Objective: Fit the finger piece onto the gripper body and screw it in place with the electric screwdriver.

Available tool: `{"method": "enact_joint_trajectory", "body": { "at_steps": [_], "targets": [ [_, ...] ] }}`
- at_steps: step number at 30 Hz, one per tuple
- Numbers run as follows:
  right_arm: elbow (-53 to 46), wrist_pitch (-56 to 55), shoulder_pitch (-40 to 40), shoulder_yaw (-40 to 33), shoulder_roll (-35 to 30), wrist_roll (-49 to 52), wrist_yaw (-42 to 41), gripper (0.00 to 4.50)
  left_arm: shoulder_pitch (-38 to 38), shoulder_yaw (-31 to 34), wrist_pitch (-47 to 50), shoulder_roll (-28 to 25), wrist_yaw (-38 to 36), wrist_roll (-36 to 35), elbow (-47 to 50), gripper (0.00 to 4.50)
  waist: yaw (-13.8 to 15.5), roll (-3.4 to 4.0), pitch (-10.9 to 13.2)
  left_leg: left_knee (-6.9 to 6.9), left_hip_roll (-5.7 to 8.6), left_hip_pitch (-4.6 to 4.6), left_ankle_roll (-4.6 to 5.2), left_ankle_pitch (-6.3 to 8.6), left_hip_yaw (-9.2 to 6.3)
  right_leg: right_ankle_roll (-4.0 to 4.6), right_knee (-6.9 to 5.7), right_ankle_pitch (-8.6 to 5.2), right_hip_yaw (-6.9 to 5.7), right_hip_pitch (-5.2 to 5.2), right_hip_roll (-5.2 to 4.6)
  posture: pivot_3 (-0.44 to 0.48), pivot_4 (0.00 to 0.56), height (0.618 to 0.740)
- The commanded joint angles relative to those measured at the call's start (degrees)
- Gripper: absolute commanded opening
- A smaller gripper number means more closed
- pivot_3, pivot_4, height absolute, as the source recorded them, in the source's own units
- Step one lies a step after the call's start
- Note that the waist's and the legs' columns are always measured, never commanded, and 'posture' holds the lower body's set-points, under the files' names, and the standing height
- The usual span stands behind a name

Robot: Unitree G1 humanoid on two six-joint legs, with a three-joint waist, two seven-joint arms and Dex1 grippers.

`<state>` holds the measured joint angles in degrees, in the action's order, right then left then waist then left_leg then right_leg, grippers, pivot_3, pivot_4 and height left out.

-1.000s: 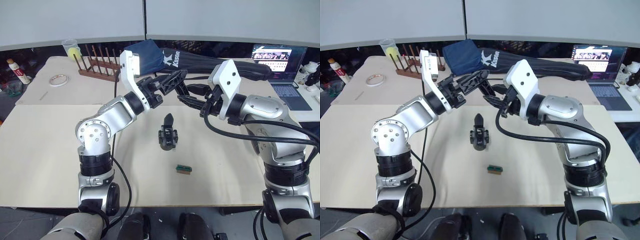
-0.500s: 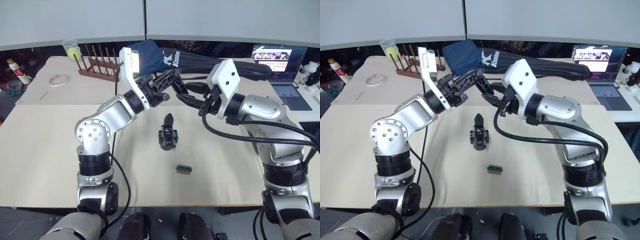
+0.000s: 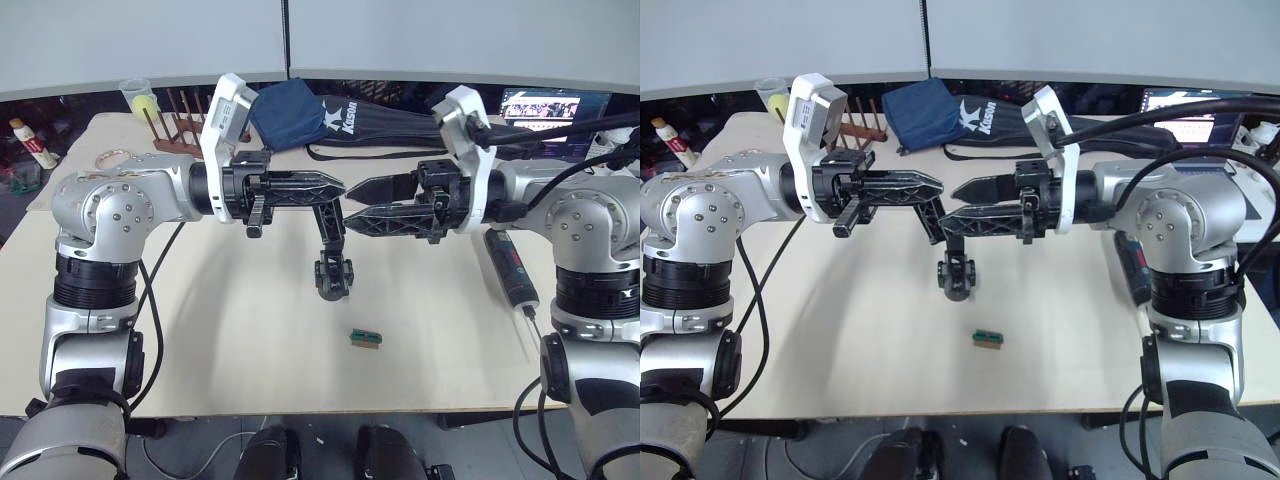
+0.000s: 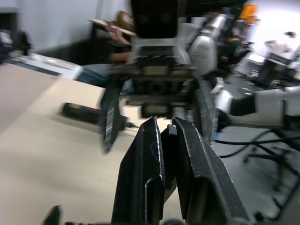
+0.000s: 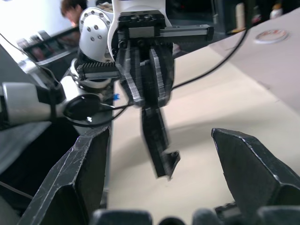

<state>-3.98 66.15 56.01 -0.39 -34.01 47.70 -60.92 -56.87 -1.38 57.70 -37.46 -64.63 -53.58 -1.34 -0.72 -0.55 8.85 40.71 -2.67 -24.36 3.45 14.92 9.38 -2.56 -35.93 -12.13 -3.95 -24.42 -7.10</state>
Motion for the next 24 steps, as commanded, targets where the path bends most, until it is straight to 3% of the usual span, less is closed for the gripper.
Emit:
{"method": "enact_joint_trajectory", "body": {
  "at_steps": [1,4,5,8,16,19,22,24],
  "targets": [
    [-0.66,-1.07,2.04,0.57,1.39,0.42,0.58,3.83,-2.03,1.17,0.35,1.09,-0.27,0.08,-0.36,0.00,0.00,0.00,0.00,0.00,0.01,-0.02,0.00,0.00,0.00,0.00,-0.03,0.00,0.00,-0.02,0.00,0.000,0.150,0.740],
    [-2.13,-2.35,1.26,1.42,2.22,0.23,-0.08,3.83,-1.50,1.52,0.87,1.57,0.00,0.14,0.37,0.00,0.01,0.00,0.00,0.01,0.00,-0.02,0.00,0.00,0.00,-0.01,-0.06,0.00,0.00,-0.02,0.00,0.000,0.150,0.740],
    [-2.59,-2.52,1.02,1.59,2.28,0.34,-0.31,3.32,-1.23,1.50,1.15,1.52,-0.05,0.10,0.71,0.00,0.01,0.00,0.00,0.01,0.00,-0.02,0.00,0.00,0.00,-0.01,-0.06,0.00,0.01,-0.02,0.00,0.000,0.150,0.740],
    [-3.21,-2.41,0.82,1.56,2.45,0.71,-0.13,2.38,-0.48,1.58,1.57,1.29,-0.25,0.14,1.59,0.00,0.04,0.00,0.00,0.01,0.00,-0.02,0.00,0.00,0.00,-0.01,-0.06,0.00,0.00,-0.01,0.00,0.000,0.150,0.740],
    [-4.14,-3.64,0.72,1.45,1.98,0.88,-1.34,2.38,-0.88,1.40,1.16,0.82,-1.13,1.47,1.14,0.00,0.03,0.00,0.00,0.01,-0.01,-0.01,0.00,0.00,0.00,-0.01,-0.04,0.00,0.01,-0.03,0.00,0.000,0.150,0.740],
    [-4.31,-4.18,0.76,2.04,1.95,0.17,-1.36,1.59,-0.81,1.24,0.90,0.89,-1.64,2.09,1.15,0.00,0.02,0.00,0.00,0.01,-0.01,-0.02,0.00,0.00,0.00,-0.01,-0.05,0.00,0.01,-0.03,0.00,0.000,0.150,0.740],
    [-4.76,-5.55,0.23,2.89,1.63,-1.09,-1.63,0.48,-1.06,1.77,1.32,1.37,-1.46,1.82,0.68,0.00,0.01,0.00,0.00,0.01,-0.01,-0.02,0.00,0.00,0.00,-0.01,-0.05,0.00,0.01,-0.03,0.00,0.000,0.150,0.740],
    [-5.28,-6.97,-0.43,3.58,1.33,-2.08,-2.01,0.31,-1.31,2.04,1.54,1.59,-1.31,1.68,0.30,0.00,0.02,0.00,0.00,0.01,-0.01,-0.01,0.00,0.00,0.00,-0.01,-0.04,0.00,0.01,-0.03,0.00,0.000,0.150,0.740]
  ]
}}
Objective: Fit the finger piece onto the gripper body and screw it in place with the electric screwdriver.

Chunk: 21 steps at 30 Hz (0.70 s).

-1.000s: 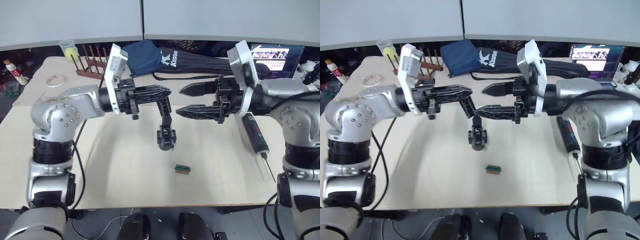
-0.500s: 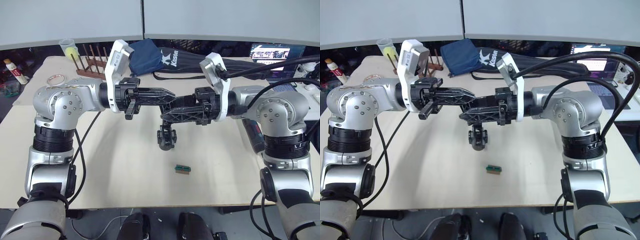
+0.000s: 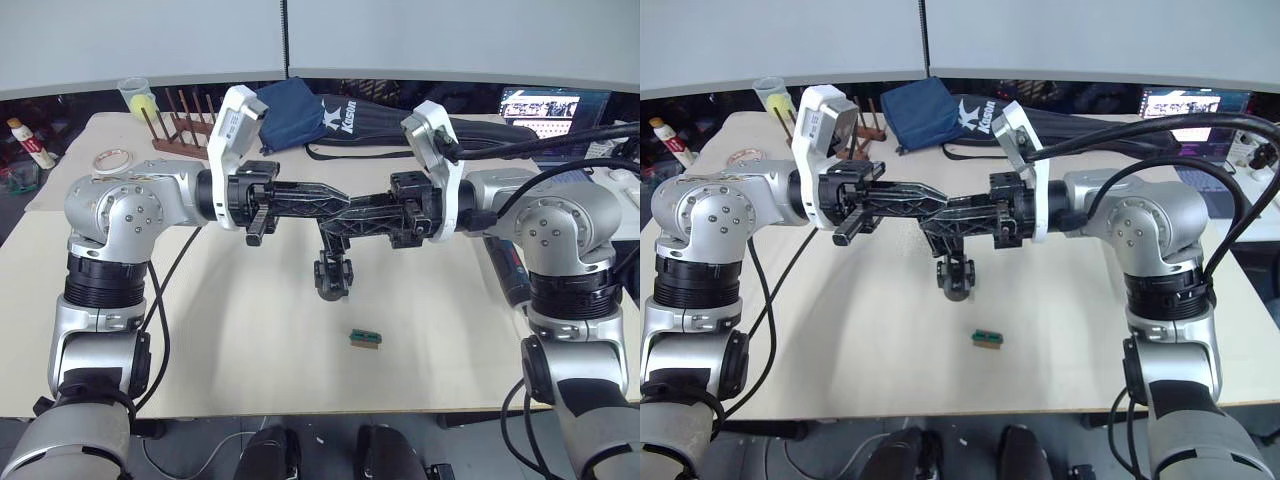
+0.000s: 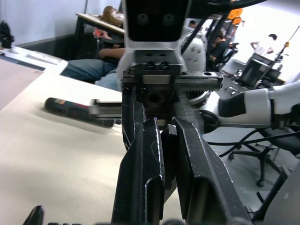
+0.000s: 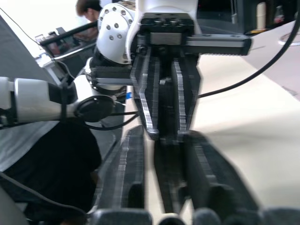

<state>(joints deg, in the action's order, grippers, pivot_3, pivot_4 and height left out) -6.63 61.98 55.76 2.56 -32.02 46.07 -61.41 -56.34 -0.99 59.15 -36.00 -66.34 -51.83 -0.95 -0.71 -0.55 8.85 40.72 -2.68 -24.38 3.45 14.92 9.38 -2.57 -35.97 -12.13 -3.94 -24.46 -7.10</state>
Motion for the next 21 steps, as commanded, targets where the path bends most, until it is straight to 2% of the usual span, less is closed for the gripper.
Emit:
{"method": "enact_joint_trajectory", "body": {
  "at_steps": [1,9,11,12,15,18,19,21],
  "targets": [
    [-2.82,-3.40,-0.46,0.96,-0.82,-0.82,-1.71,0.31,-1.95,1.77,0.20,0.20,0.44,-0.16,-0.29,0.00,0.02,0.00,0.00,0.00,0.00,0.00,0.00,0.00,0.00,0.00,0.00,0.00,0.00,0.00,0.00,0.000,0.150,0.740],
    [-3.74,-6.85,-1.74,1.87,-1.19,-1.99,-2.18,0.31,-1.53,1.82,1.38,-0.15,1.14,0.08,-0.03,0.00,0.00,0.00,0.00,0.00,0.00,0.00,0.00,0.00,0.00,0.00,0.00,0.00,0.00,0.00,0.00,0.000,0.150,0.740],
    [-4.14,-8.28,-2.31,1.81,-1.25,-2.33,-2.53,0.31,-0.55,1.36,0.02,-1.39,-1.00,0.83,0.61,0.97,0.00,0.00,0.00,0.00,0.00,0.00,0.00,0.00,0.00,0.00,0.00,0.00,0.00,0.00,0.00,0.000,0.150,0.740],
    [-4.39,-9.11,-2.74,1.66,-1.32,-2.53,-2.92,0.31,0.26,0.73,-1.61,-2.30,-2.24,2.08,0.98,1.26,-0.04,0.00,0.00,0.00,-0.01,0.00,0.00,0.00,0.00,0.00,0.00,0.00,0.00,-0.01,0.00,0.000,0.150,0.740],
    [-5.14,-12.87,-4.52,1.76,-2.09,-3.79,-4.90,0.31,2.91,-1.60,-5.99,-4.60,-5.21,6.19,1.18,2.73,-0.10,0.00,0.00,-0.01,-0.01,0.01,0.00,0.00,0.02,0.00,0.01,0.00,0.01,-0.02,0.01,0.000,0.150,0.740],
    [-4.91,-17.58,-7.38,2.14,-3.42,-6.35,-6.64,0.31,7.81,-4.33,-14.73,-4.86,-5.55,13.64,-1.41,4.20,0.02,0.00,0.00,-0.01,0.00,0.03,-0.01,0.00,0.05,0.00,0.09,0.00,0.02,0.00,0.01,0.000,0.150,0.740],
    [-4.64,-18.78,-8.25,2.17,-3.88,-7.11,-6.99,0.31,9.74,-5.41,-18.55,-4.64,-5.91,16.41,-2.45,4.50,0.13,0.00,0.00,0.00,0.01,0.03,-0.01,0.00,0.04,0.00,0.11,0.00,0.02,0.01,0.01,0.000,0.150,0.740],
    [-4.26,-20.17,-9.90,1.84,-4.77,-8.08,-7.37,0.31,13.91,-8.43,-27.78,-4.26,-7.07,22.63,-4.15,4.50,0.17,0.00,0.00,0.01,0.02,0.02,0.00,0.01,0.04,0.00,0.12,0.00,0.01,0.01,0.00,0.000,0.150,0.740]
  ]
}}
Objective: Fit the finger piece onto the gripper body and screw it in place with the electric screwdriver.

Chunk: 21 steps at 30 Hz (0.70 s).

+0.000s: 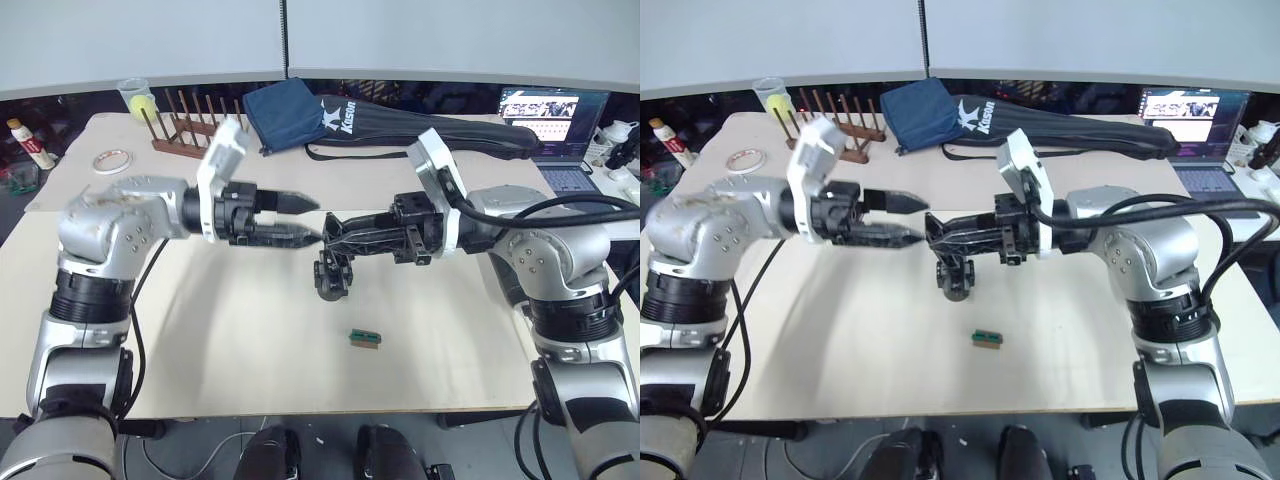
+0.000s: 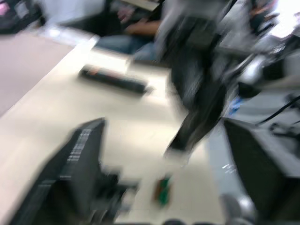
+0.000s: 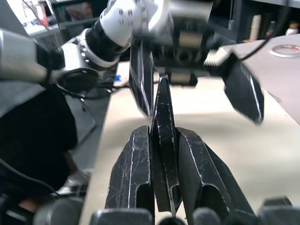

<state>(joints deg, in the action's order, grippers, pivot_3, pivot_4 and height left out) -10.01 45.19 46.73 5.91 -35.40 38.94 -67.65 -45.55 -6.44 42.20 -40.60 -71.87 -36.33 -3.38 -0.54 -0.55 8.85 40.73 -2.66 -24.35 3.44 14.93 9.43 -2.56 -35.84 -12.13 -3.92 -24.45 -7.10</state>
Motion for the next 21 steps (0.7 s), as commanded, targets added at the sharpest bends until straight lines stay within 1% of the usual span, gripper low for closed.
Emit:
{"method": "enact_joint_trajectory", "body": {
  "at_steps": [1,5,8,13,16,21],
  "targets": [
    [-0.80,-3.66,-1.27,-1.63,-1.59,-1.12,-1.18,0.31,4.15,-3.66,-13.39,0.62,-2.02,8.72,-2.27,4.50,0.00,0.00,0.00,0.00,0.00,-0.01,0.00,0.00,0.00,0.00,0.01,0.00,0.00,-0.01,0.00,0.000,0.150,0.740],
    [-1.64,-3.54,-3.20,-2.50,-2.54,-1.08,-0.55,0.31,5.97,-7.29,-24.90,5.00,0.70,17.45,-10.38,4.50,0.37,-0.02,0.01,0.03,-0.01,-0.13,0.01,0.00,0.00,0.02,-0.01,0.01,-0.01,-0.15,-0.01,0.000,0.150,0.740],
    [-2.59,-3.41,-4.33,-2.75,-2.78,-0.90,-0.14,0.31,5.80,-8.56,-30.54,8.47,2.16,21.66,-16.05,4.50,0.47,-0.02,0.01,0.07,-0.02,-0.17,0.06,0.03,-0.01,0.03,-0.01,0.02,-0.01,-0.17,-0.02,0.000,0.150,0.740],
    [-4.21,-2.86,-5.70,-3.04,-2.81,-0.41,0.83,0.31,4.85,-9.01,-35.54,15.31,5.53,25.50,-23.61,4.50,0.77,-0.04,0.02,0.12,-0.05,-0.32,0.13,0.06,-0.01,0.02,-0.05,0.03,-0.02,-0.30,-0.08,0.000,0.150,0.740],
    [-5.12,-2.50,-6.50,-3.29,-2.84,-0.05,1.33,0.31,4.24,-8.34,-36.73,18.69,6.25,25.78,-25.83,4.50,0.80,-0.04,0.02,0.17,-0.05,-0.40,0.16,0.08,0.00,0.00,-0.07,0.04,-0.02,-0.37,-0.09,0.000,0.150,0.740],
    [-5.95,-2.74,-8.05,-3.44,-2.97,-0.12,1.87,0.31,3.72,-8.16,-38.72,20.87,6.80,27.16,-28.68,4.50,0.79,-0.04,0.02,0.17,-0.06,-0.40,0.17,0.08,-0.01,0.01,-0.08,0.04,-0.02,-0.38,-0.09,0.000,0.150,0.740]
  ]
}}
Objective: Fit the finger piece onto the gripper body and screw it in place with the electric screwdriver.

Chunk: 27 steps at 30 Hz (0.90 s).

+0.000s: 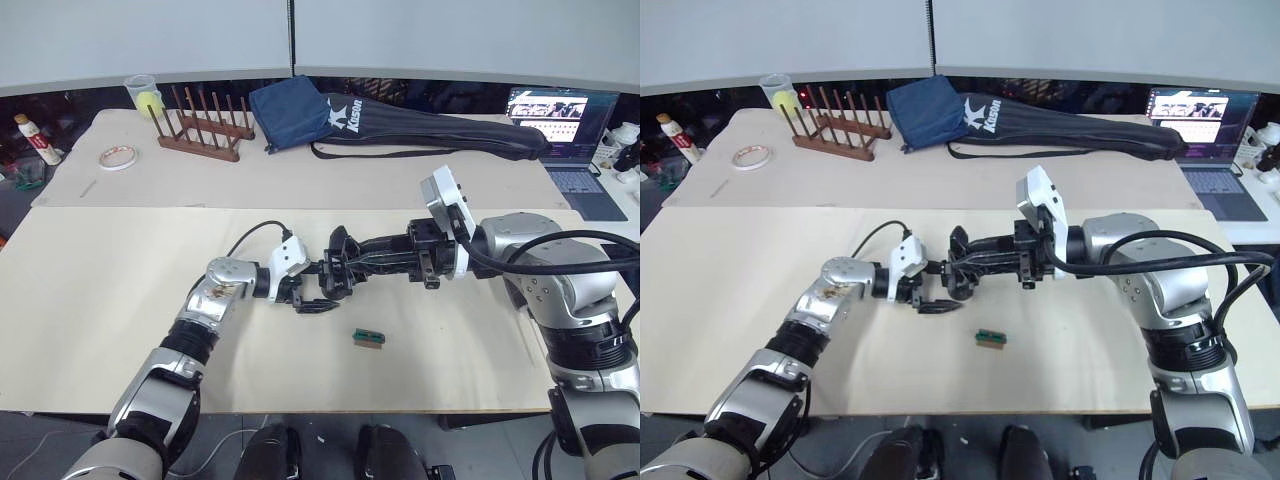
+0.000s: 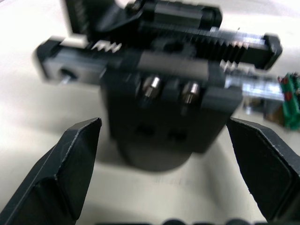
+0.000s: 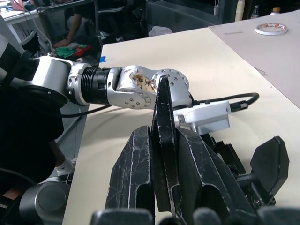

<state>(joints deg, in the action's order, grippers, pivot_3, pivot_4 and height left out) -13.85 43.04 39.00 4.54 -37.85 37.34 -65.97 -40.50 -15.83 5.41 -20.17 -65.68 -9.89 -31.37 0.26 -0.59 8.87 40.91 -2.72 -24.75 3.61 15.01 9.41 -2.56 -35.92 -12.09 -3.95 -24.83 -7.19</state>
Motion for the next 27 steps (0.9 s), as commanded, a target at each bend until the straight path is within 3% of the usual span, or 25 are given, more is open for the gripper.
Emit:
{"method": "enact_joint_trajectory", "body": {
  "at_steps": [1,16,19,22,27],
  "targets": [
    [-2.28,-0.62,-0.63,-2.09,-0.54,1.44,0.26,0.31,-1.50,1.43,-2.16,0.67,0.77,0.90,-1.21,4.50,-0.01,0.00,0.00,0.00,0.00,0.00,0.00,0.00,0.00,0.00,0.00,0.00,0.00,0.00,0.00,0.000,0.150,0.740],
    [-2.82,-2.78,-2.96,-1.29,-0.20,0.05,-0.02,0.31,-2.11,2.32,-4.37,3.31,-0.11,1.87,-4.35,4.50,0.17,0.00,0.00,0.01,0.01,0.00,0.07,0.04,-0.01,0.00,-0.01,0.00,-0.01,0.00,-0.04,0.000,0.150,0.740],
    [-2.04,-7.29,-4.28,-0.36,0.19,-1.99,-1.64,0.31,-2.33,2.05,-5.83,3.50,-2.27,1.74,-4.77,3.74,0.17,-0.01,0.00,0.02,0.01,0.00,0.08,0.05,-0.01,-0.01,-0.01,0.00,-0.01,0.01,-0.05,0.000,0.150,0.740],
    [-0.39,-12.18,-5.25,-0.01,2.27,-3.17,-2.67,0.31,-2.21,1.58,-7.41,3.17,-4.18,2.14,-4.86,2.38,0.12,-0.01,0.00,0.01,0.02,0.00,0.08,0.05,0.00,-0.01,-0.01,0.00,-0.01,0.00,-0.04,0.000,0.150,0.740],
    [5.48,-19.06,-4.93,1.16,5.51,-6.10,-4.09,0.31,-2.31,2.20,-7.76,3.11,-5.56,2.24,-5.33,2.36,0.07,-0.01,0.00,0.03,0.06,0.00,0.07,0.04,0.01,-0.01,-0.02,0.00,-0.02,0.01,-0.03,0.000,0.150,0.740]
  ]
}}
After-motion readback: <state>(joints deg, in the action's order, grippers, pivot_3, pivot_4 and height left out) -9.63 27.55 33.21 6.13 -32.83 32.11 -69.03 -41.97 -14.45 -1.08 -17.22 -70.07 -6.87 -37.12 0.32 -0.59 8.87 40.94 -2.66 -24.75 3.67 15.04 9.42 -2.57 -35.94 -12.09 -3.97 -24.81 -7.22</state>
